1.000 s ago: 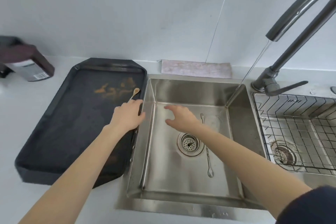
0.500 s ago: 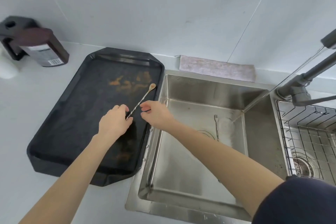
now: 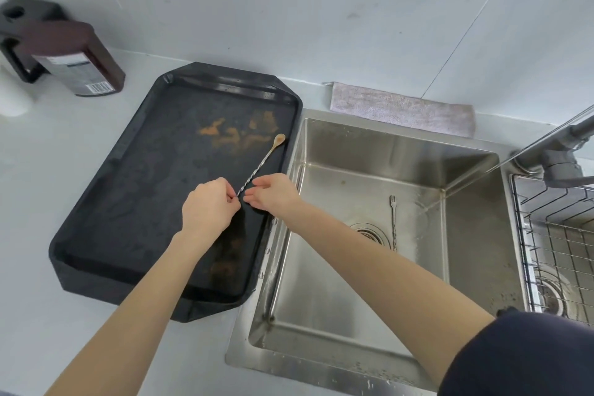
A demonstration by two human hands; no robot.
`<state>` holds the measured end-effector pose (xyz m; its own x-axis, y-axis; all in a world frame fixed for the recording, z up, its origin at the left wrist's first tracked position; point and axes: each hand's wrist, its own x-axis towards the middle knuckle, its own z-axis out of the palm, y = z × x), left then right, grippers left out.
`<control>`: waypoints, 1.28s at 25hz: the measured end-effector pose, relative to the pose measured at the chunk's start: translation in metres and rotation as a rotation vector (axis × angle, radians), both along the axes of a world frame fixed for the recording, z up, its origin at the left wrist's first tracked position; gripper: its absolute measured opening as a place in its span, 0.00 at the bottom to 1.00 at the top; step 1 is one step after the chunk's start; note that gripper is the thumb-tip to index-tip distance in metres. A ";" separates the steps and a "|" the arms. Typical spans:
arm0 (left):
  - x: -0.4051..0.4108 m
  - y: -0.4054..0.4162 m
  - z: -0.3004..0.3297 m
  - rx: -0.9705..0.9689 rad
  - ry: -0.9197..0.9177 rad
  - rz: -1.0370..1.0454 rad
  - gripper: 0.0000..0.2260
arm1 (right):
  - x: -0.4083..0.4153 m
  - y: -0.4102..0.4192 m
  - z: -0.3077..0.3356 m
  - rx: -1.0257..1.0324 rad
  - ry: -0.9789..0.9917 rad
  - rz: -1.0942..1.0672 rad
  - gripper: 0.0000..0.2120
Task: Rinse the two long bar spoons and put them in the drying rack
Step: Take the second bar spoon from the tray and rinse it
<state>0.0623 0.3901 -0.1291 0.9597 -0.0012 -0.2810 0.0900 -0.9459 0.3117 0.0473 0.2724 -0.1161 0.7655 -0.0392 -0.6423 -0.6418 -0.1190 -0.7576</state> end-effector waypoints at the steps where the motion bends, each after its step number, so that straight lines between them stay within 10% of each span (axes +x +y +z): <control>1: 0.000 -0.001 0.000 -0.024 0.008 0.011 0.08 | 0.001 -0.001 0.000 0.029 0.030 -0.011 0.18; 12: -0.006 -0.017 0.030 -0.280 0.044 0.022 0.10 | -0.011 -0.018 0.020 0.316 -0.003 -0.132 0.23; 21: -0.038 -0.073 0.045 -0.617 0.206 -0.067 0.03 | -0.043 -0.084 0.035 0.256 -0.158 -0.321 0.02; 32: -0.100 -0.175 0.042 -0.772 0.287 -0.207 0.02 | -0.119 -0.178 0.042 0.195 -0.273 -0.555 0.05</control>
